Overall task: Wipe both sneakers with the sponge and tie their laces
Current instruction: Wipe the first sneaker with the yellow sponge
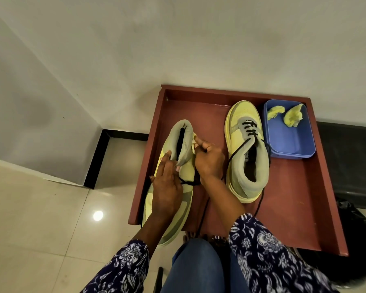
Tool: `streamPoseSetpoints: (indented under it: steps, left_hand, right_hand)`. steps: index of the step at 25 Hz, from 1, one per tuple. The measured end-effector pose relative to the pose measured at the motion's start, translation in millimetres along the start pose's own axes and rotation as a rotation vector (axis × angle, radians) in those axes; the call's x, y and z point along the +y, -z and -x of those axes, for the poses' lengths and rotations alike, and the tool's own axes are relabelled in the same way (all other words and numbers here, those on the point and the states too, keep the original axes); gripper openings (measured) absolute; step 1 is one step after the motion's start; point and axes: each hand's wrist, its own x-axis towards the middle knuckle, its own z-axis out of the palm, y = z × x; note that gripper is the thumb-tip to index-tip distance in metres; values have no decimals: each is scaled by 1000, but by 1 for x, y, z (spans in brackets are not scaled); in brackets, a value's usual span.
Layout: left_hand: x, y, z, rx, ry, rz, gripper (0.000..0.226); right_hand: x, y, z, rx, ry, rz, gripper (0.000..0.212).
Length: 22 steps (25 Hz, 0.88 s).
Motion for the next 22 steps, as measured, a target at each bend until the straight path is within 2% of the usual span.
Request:
streamPoseSetpoints:
  steps: [5,9,13,18,22]
  left_hand:
    - [-7,-4,1,-13,58,-11,12]
    - [-7,-5,1,-5,64,-14,11]
    - [-5,-6,1,-7,70,-24,12]
    - [-6,-8,0,-17,56,-13,16]
    - [-1,-7,1,-45,86,-12,19]
  right_hand:
    - [-18,-9,-33,-120,58,133,33]
    - [-23,-7,-44,-191,12,190,41]
    - [-18,-9,-49,-192,-54,222,37]
    - [-3,-8,-35,-158,-182,69,31]
    - [3,2,-4,-118,-198,57,46]
